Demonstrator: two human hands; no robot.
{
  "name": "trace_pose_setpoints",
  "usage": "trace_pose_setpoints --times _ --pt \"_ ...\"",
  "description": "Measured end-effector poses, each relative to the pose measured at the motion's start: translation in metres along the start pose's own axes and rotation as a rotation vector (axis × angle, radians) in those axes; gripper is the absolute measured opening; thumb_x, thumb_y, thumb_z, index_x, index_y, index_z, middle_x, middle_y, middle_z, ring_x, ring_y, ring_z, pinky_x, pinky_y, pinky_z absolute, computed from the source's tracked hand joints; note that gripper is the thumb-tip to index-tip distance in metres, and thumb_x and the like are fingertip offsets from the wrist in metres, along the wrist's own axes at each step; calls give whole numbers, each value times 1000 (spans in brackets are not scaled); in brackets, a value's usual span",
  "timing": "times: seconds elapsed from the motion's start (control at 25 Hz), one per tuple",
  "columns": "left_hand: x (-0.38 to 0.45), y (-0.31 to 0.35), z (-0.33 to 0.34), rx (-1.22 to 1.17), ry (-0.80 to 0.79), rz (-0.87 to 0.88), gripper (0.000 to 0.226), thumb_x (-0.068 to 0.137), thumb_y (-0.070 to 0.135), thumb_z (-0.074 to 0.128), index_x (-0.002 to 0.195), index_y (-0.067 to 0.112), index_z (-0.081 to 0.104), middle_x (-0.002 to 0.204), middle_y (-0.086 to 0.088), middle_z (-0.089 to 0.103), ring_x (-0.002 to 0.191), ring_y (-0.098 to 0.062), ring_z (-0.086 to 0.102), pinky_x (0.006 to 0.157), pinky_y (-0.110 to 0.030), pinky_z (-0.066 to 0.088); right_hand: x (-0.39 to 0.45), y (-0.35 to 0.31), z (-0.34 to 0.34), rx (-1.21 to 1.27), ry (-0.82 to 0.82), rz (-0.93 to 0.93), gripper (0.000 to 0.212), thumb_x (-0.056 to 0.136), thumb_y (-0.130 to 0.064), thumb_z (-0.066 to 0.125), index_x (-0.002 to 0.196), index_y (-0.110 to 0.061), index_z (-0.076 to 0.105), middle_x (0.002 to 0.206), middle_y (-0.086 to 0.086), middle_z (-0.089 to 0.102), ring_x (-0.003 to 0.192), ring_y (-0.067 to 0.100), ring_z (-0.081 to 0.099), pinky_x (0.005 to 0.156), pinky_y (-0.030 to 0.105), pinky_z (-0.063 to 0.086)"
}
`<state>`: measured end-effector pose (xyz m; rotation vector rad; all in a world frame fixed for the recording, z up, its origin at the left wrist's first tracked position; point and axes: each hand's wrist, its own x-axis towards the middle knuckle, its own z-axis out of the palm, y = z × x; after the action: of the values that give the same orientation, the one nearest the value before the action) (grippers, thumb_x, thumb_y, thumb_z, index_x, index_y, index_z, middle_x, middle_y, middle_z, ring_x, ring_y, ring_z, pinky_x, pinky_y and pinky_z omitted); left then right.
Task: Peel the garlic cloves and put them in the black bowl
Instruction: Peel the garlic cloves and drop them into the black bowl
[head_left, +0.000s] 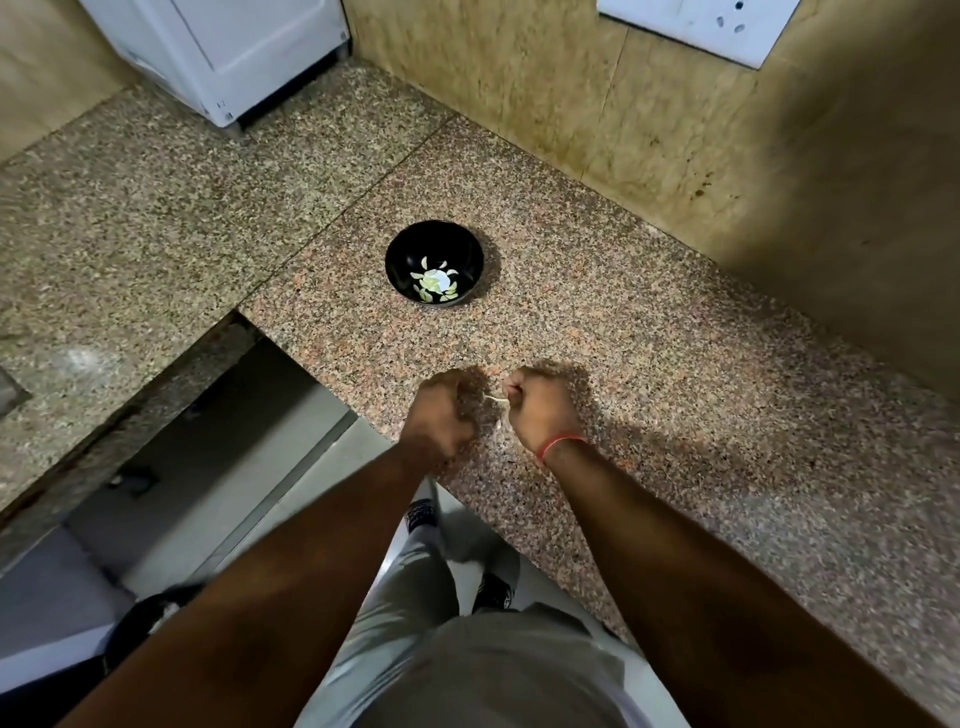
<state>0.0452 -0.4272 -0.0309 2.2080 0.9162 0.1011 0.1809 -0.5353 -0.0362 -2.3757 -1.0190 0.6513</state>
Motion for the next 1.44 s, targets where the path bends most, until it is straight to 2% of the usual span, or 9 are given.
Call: trace_pose_setpoints --times 0.08,0.2,0.32,0.52,0.64,0.84,1.08,1.2,1.44 --pt "10 -1 -15 -24 38 67 28 75 2 74 103 2 72 91 -8 71 78 -15 62 76 -15 50 30 -28 -7 76 69 -48 18 92 1 65 89 -17 69 95 -1 72 90 14 68 84 31 61" --pt "37 -18 -25 3 -21 -43 20 84 13 73 103 6 69 92 -2 67 82 -17 64 69 -13 42 84 -71 -14 87 141 -102 18 91 -2 67 89 -19 71 91 -3 74 83 14 69 75 31 60" --pt "63 -41 -28 -8 -80 -164 40 83 18 77 121 14 66 115 -2 68 101 -18 66 76 -7 42 136 -95 -7 18 131 -110 15 89 -10 68 87 -24 73 89 -2 75 80 21 70 72 34 60" --pt "81 -56 -34 -1 -136 -164 48 80 13 80 126 10 65 117 -8 69 91 -12 58 76 -5 42 170 -102 7 54 115 -70 23 85 -12 74 99 -29 79 101 -6 78 89 17 74 83 35 62" --pt "83 -62 -31 -6 -132 -152 48 83 10 78 128 10 64 114 -8 66 83 -9 57 62 1 42 158 -93 1 111 176 -125 23 86 -8 72 98 -26 80 104 -7 78 89 13 73 85 33 61" --pt "72 -50 -17 -16 -72 -146 32 82 1 69 111 15 67 99 -2 66 80 -13 59 66 -9 46 99 -51 -3 175 195 -138 21 84 -10 69 96 -23 79 98 -6 78 72 3 67 75 31 62" --pt "33 -34 11 -29 -72 -145 25 79 4 72 100 18 72 90 8 66 74 -6 60 60 -4 41 12 9 12 -23 -45 -165 26 88 -11 60 99 -23 81 101 -2 78 88 14 71 93 34 56" --pt "15 -27 23 -8 -20 -134 21 85 5 66 96 23 69 86 9 66 68 1 57 58 -8 43 -4 28 22 -98 -123 -211 35 87 -13 55 109 -28 78 103 -2 69 89 17 63 77 28 52" --pt "-4 -21 41 -10 18 -74 25 80 -1 65 94 19 73 86 5 70 75 -15 64 71 -26 51 -12 26 27 -215 -136 -201 22 95 -13 56 100 -23 74 107 -2 62 88 20 60 69 27 39"
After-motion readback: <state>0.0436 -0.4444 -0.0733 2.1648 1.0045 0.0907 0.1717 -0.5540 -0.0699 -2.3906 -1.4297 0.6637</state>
